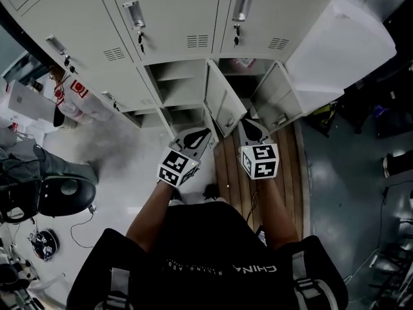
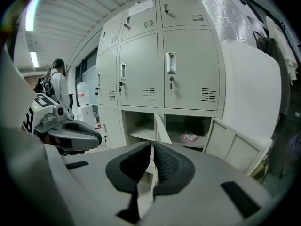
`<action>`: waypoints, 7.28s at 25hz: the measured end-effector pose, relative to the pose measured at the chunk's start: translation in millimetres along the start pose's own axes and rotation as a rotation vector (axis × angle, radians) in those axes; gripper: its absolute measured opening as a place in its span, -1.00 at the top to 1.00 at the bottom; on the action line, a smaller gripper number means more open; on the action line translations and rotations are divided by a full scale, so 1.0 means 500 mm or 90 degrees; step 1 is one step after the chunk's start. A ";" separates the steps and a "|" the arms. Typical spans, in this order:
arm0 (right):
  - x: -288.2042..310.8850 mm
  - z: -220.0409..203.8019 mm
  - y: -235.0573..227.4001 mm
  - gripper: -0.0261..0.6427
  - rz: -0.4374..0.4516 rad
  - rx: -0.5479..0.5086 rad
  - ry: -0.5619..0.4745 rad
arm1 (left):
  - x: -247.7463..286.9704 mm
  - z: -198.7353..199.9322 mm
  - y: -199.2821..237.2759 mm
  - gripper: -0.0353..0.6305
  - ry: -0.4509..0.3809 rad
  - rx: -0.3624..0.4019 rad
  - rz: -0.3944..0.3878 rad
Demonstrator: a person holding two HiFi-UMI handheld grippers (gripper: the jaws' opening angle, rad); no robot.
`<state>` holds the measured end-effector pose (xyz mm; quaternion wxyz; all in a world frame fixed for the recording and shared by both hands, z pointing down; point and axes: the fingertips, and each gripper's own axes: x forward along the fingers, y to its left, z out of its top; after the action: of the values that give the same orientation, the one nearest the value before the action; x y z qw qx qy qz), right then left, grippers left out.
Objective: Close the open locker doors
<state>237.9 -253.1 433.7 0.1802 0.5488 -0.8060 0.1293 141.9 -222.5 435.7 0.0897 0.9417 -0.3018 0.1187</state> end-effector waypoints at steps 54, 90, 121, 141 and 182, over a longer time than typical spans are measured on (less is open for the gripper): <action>0.114 -0.037 0.149 0.61 0.174 -0.005 0.073 | 0.073 -0.119 0.045 0.54 0.083 0.008 0.122; 0.341 -0.028 0.345 0.71 0.269 -0.069 0.091 | -0.085 -0.106 0.390 0.60 0.096 0.000 0.168; 0.674 -0.162 0.426 0.76 0.338 -0.137 0.139 | -0.075 -0.096 0.586 0.60 0.081 0.044 0.134; 0.789 -0.105 0.423 0.80 0.257 -0.088 0.118 | -0.083 -0.112 0.680 0.72 0.063 0.048 0.147; 0.823 -0.164 0.383 0.81 0.149 0.103 0.155 | 0.001 -0.081 0.759 0.83 0.049 0.156 0.032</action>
<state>-65.1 -495.2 683.5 0.2156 0.4443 -0.8234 0.2795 -88.1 -517.3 511.4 -0.0179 0.9324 -0.3052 0.1928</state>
